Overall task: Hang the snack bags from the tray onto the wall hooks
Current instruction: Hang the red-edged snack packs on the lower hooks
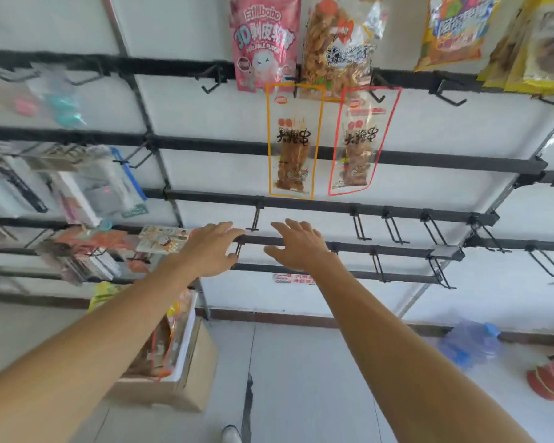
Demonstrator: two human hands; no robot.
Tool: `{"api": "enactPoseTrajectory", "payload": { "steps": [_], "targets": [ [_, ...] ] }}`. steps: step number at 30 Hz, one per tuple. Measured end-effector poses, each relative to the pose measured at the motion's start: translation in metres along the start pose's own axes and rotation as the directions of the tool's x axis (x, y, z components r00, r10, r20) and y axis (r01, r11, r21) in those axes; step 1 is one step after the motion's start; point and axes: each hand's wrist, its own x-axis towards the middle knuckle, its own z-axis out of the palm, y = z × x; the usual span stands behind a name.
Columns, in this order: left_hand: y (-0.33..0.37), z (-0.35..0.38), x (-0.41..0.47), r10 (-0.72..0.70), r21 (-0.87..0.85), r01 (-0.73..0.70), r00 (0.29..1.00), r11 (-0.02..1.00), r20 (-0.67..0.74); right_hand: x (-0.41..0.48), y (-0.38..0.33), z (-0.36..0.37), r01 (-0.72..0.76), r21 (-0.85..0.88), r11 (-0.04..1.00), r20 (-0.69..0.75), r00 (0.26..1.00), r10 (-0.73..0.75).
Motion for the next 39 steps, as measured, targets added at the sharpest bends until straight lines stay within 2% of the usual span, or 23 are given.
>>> {"api": "enactPoseTrajectory", "payload": {
  "steps": [7,12,16,25,30,39],
  "targets": [
    [-0.081,0.017,-0.072,-0.192,-0.047,0.193,0.981,0.98,0.019,0.013,-0.107,0.036,0.158,0.025,0.987,0.139,0.977,-0.16],
    [-0.145,0.036,-0.115,-0.329,-0.056,0.336,0.938,0.94,0.106,0.027,-0.184,0.072,0.223,0.012,0.975,0.21,0.953,-0.22],
    [-0.206,0.063,-0.146,-0.395,-0.105,0.421,0.897,0.901,0.199,0.041,-0.247,0.109,0.218,0.061,0.974,0.295,0.928,-0.226],
    [-0.327,0.125,-0.201,-0.356,-0.111,0.41,0.874,0.905,0.332,0.063,-0.348,0.198,0.194,0.124,0.973,0.379,0.897,-0.227],
    [-0.373,0.171,-0.198,-0.27,-0.123,0.321,0.911,0.939,0.313,0.079,-0.37,0.232,0.153,0.122,0.981,0.476,0.858,-0.193],
    [-0.435,0.224,-0.171,-0.262,-0.301,0.392,0.882,0.869,0.391,0.147,-0.382,0.301,0.013,0.214,0.977,0.63,0.763,-0.148]
  ]
}}
